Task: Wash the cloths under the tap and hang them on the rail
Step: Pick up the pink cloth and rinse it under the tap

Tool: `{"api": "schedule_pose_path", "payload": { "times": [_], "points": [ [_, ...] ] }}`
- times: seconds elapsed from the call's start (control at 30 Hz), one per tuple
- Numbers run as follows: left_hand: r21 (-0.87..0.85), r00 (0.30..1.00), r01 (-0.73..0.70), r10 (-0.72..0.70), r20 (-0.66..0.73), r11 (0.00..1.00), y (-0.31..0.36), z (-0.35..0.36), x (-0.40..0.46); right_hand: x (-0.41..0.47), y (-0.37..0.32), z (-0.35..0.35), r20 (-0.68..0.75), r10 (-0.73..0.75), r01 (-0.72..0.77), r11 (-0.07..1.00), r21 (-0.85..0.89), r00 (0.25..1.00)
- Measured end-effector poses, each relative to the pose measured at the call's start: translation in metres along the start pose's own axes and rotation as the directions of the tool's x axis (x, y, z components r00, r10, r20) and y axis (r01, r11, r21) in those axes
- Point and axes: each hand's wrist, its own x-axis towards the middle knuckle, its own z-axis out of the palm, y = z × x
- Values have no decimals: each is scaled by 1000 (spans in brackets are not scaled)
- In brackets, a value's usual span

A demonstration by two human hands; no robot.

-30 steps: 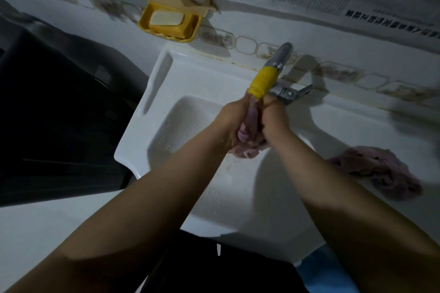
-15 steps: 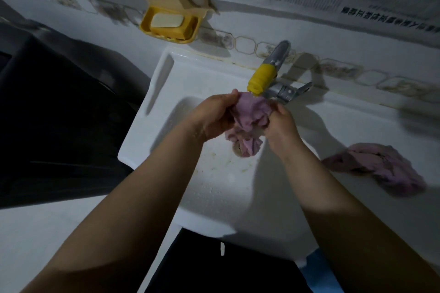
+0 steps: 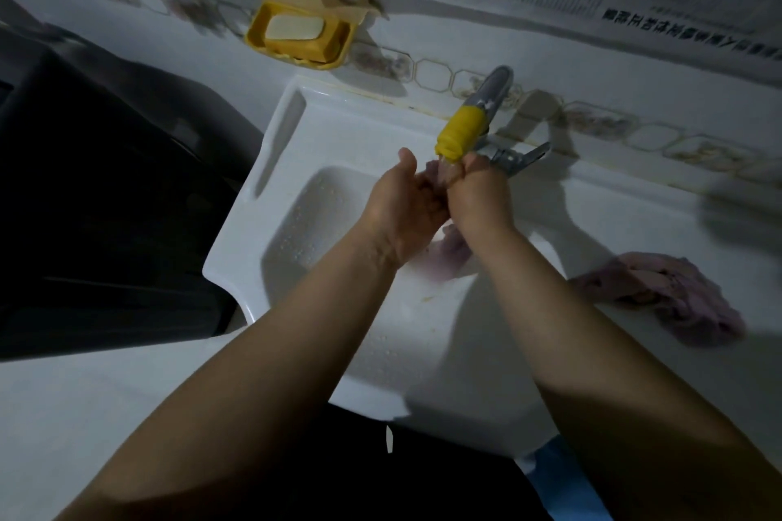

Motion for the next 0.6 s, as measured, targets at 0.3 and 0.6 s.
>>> {"api": "schedule_pose_path", "payload": {
  "times": [0.3, 0.6],
  "points": [
    [-6, 972, 4, -3, 235, 1000, -8, -9, -8, 4, 7, -5, 57, 1, 15, 962, -273, 998],
    [222, 991, 6, -36, 132, 975, -8, -22, -6, 2, 14, -8, 84, 5, 22, 948, -318, 996]
  ]
}}
